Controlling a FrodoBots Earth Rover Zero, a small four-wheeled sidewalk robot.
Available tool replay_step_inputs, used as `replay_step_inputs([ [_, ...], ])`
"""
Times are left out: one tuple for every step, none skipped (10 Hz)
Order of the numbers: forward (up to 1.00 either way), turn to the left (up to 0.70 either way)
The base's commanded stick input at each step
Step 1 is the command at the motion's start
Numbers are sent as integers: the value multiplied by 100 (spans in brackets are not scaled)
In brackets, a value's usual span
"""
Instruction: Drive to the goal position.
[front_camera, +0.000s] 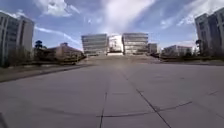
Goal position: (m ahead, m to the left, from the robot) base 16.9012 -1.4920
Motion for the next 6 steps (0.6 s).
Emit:
replay_step_inputs([
  [70,0],
  [70,0],
  [70,0],
  [70,0],
  [70,0],
  [70,0],
])
